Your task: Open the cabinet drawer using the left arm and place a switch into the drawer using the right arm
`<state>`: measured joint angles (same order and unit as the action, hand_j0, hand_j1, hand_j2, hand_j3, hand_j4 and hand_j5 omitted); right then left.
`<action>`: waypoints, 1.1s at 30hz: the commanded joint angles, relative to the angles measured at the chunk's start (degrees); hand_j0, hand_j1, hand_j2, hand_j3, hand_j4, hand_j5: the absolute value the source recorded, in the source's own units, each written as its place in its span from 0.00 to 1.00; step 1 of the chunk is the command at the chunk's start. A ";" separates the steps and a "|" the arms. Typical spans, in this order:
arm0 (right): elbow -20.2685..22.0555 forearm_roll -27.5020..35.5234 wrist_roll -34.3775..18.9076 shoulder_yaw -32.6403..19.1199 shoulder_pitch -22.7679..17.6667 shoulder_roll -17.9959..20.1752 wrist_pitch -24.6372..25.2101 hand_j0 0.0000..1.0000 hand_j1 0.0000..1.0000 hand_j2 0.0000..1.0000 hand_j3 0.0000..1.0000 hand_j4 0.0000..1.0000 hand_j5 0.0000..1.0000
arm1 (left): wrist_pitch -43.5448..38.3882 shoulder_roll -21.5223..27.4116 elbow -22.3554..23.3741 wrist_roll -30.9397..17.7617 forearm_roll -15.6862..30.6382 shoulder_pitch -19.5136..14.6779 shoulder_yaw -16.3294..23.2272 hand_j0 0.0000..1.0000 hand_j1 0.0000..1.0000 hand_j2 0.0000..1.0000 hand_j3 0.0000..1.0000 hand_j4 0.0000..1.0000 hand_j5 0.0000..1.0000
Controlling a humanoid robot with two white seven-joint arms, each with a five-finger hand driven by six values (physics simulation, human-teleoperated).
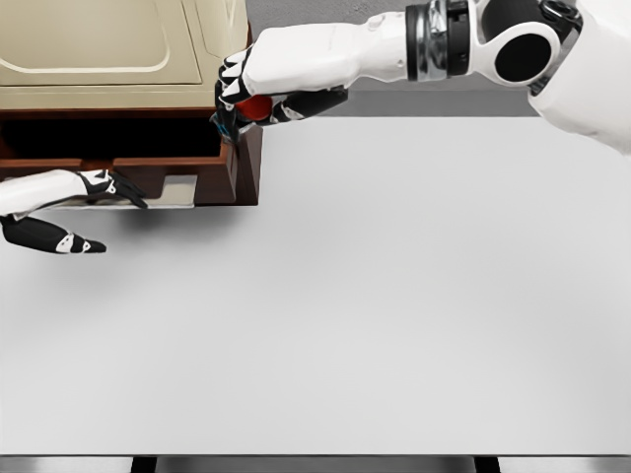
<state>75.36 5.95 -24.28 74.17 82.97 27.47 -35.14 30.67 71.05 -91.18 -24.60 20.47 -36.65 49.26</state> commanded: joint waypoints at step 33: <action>-23.77 -0.32 -9.20 -1.84 0.79 -19.74 0.14 0.50 0.50 0.50 0.50 0.50 0.50 | 2.55 3.22 -3.48 0.43 3.44 0.79 -0.30 0.75 0.75 0.75 0.75 0.75 0.75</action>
<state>51.90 5.24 -33.49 72.45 83.67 8.05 -35.18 33.32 74.00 -94.44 -24.20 23.49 -35.86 49.05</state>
